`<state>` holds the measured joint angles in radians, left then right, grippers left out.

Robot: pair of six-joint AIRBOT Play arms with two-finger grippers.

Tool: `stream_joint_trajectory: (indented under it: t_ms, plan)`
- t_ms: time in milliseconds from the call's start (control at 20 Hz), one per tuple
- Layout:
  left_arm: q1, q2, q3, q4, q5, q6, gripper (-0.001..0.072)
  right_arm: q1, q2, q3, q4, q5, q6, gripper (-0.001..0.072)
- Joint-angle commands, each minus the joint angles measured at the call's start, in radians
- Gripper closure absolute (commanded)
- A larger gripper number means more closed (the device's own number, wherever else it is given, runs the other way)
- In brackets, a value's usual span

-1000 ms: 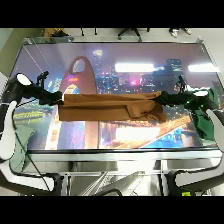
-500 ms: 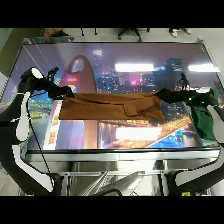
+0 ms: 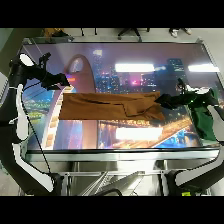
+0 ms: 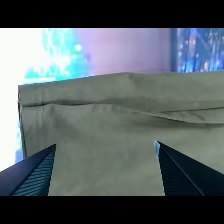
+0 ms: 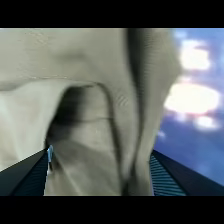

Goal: Fold the shirts.

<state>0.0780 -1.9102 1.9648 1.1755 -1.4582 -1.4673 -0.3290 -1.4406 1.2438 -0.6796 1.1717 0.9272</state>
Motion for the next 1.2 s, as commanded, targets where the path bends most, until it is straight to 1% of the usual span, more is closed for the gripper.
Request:
stream_joint_trajectory:
  t_ms: [0, 250, 350, 500, 800, 900, 1000, 1050, 1100, 1150]
  plan:
    - [-0.011, 0.0, 0.006, -0.002, -0.038, -0.019, 0.0004, 0.035, -0.029, -0.001, 0.021, 0.007, -0.012, 0.0018]
    - [-0.077, -0.002, -0.048, -0.002, -0.03, -0.019, 0.0004, 0.057, -0.031, 0.0, 0.05, 0.006, -0.023, 0.0021]
    - [-0.117, -0.001, -0.079, -0.001, -0.01, -0.019, 0.0005, 0.058, -0.031, 0.0, 0.097, 0.008, -0.028, 0.0022]
    - [-0.174, -0.002, -0.127, 0.001, 0.003, -0.018, 0.0005, 0.027, -0.028, 0.002, 0.048, 0.016, -0.037, 0.0021]
    - [-0.216, -0.002, -0.142, -0.002, 0.026, -0.016, 0.0004, -0.111, -0.016, 0.001, 0.045, 0.147, -0.037, 0.0019]
    - [-0.231, -0.002, -0.142, -0.039, 0.06, -0.019, 0.0004, -0.106, -0.016, 0.001, 0.045, 0.154, -0.037, 0.0017]
    - [-0.253, -0.002, -0.142, -0.138, 0.118, -0.019, 0.0006, -0.088, -0.016, 0.001, 0.053, 0.149, -0.038, 0.0012]
    - [-0.267, -0.002, -0.142, -0.185, 0.16, -0.016, 0.0082, -0.079, -0.016, 0.001, 0.063, 0.141, -0.037, 0.0012]
    - [-0.294, -0.004, -0.142, -0.217, 0.208, -0.006, 0.0334, -0.073, -0.016, 0.001, 0.08, 0.137, -0.038, 0.0012]
    - [-0.327, -0.009, -0.142, -0.238, 0.251, 0.012, 0.0542, -0.072, -0.016, 0.002, 0.093, 0.132, -0.037, 0.0012]
